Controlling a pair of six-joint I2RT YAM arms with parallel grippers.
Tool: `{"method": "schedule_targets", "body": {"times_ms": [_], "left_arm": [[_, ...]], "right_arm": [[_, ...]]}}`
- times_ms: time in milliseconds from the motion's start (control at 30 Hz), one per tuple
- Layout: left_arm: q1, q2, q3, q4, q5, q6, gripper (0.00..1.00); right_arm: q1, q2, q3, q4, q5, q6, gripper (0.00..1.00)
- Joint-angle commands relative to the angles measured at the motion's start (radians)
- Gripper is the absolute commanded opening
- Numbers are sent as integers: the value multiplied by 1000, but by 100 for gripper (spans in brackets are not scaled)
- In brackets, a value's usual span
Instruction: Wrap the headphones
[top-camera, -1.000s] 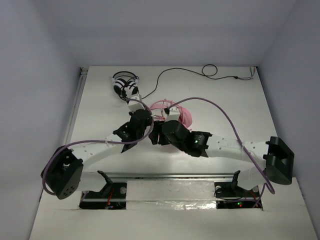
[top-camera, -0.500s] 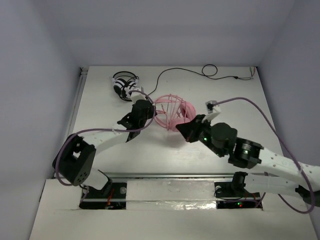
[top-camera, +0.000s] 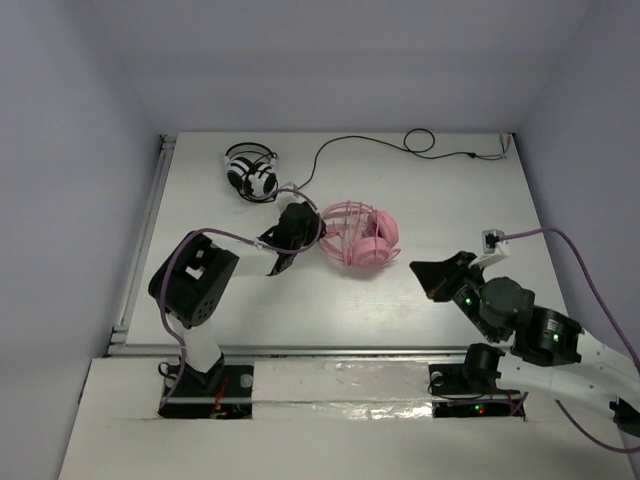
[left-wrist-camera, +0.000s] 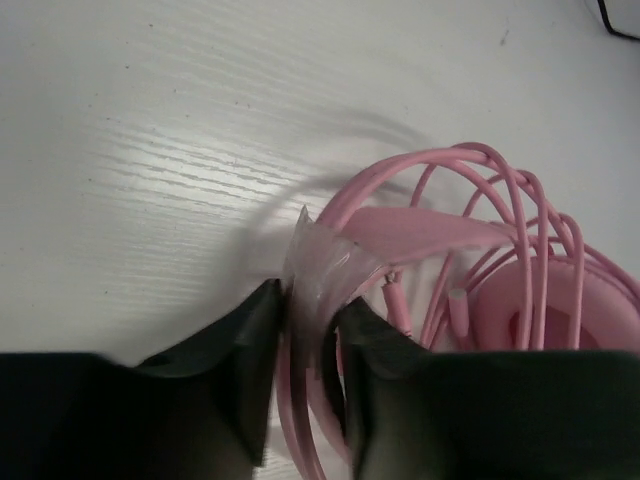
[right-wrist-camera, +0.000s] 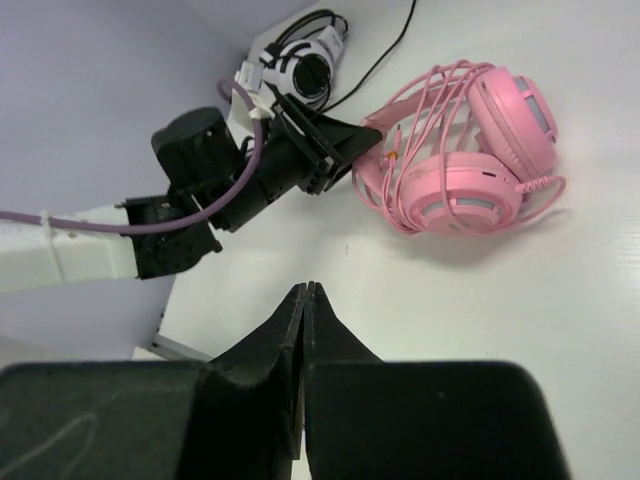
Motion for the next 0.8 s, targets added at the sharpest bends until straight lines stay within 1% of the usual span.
{"method": "schedule_targets", "body": {"times_ms": [0, 33, 67, 100, 133, 167, 200, 233, 267, 300, 333, 367, 400, 433, 467, 500, 533, 600, 633, 700, 733, 767], "left_arm": [[8, -62, -31, 174, 27, -61, 33], [8, -94, -60, 173, 17, -49, 42], [8, -115, -75, 171, 14, -40, 63], [8, -143, -89, 170, 9, -27, 75], [8, -207, -116, 162, 0, -15, 83], [8, -244, -129, 148, -29, 9, 99], [8, -287, -139, 116, -46, 23, 99], [-1, -380, -165, 98, -70, 38, 99], [-2, -429, -179, 81, -115, 52, 99], [-12, -486, -193, 50, -138, 77, 99], [-24, -598, -216, 30, -161, 88, 99], [-25, -647, -224, 10, -190, 95, 99], [-25, -701, -230, -28, -189, 114, 99], [-40, -794, -235, -51, -183, 120, 99], [-49, -836, -236, -74, -158, 123, 99], [-49, -877, -239, -109, -131, 129, 99], [-49, -952, -245, -129, -103, 146, 99], [-58, -1023, -249, -194, -72, 140, 99], [-58, -1090, -242, -261, -68, 141, 99], [-58, -1149, -215, -336, -62, 166, 99], [-58, -1199, -203, -405, -66, 174, 99], [-58, -1220, -186, -435, -65, 186, 99]], "right_arm": [[-1, -64, 7, -75, 83, 33, 1], [-1, -85, 10, -85, 90, 33, 10], [-1, -93, 16, -92, 97, 33, 17], [-1, -99, 28, -103, 105, 29, 25], [-1, -102, 35, -106, 108, 9, 38], [-1, -109, 47, -114, 114, 7, 43], [-1, -109, 76, -135, 137, 3, 48], [-1, -110, 91, -144, 148, -3, 52], [-1, -110, 108, -151, 156, -25, 59], [-1, -115, 124, -157, 169, -37, 62], [-1, -118, 156, -160, 175, -49, 65], [-1, -121, 171, -161, 185, -74, 69], [-1, -125, 186, -166, 206, -86, 72], [-1, -128, 200, -172, 223, -97, 73], [-1, -132, 235, -180, 240, -112, 94], [-1, -135, 252, -201, 275, -117, 100], [-1, -138, 269, -213, 292, -119, 100], [-1, -136, 317, -250, 318, -146, 100], [-1, -136, 332, -269, 320, -146, 100], [-1, -141, 377, -327, 306, -119, 100], [-1, -145, 380, -333, 304, -108, 100], [-1, -162, 375, -332, 300, -105, 100]]}}
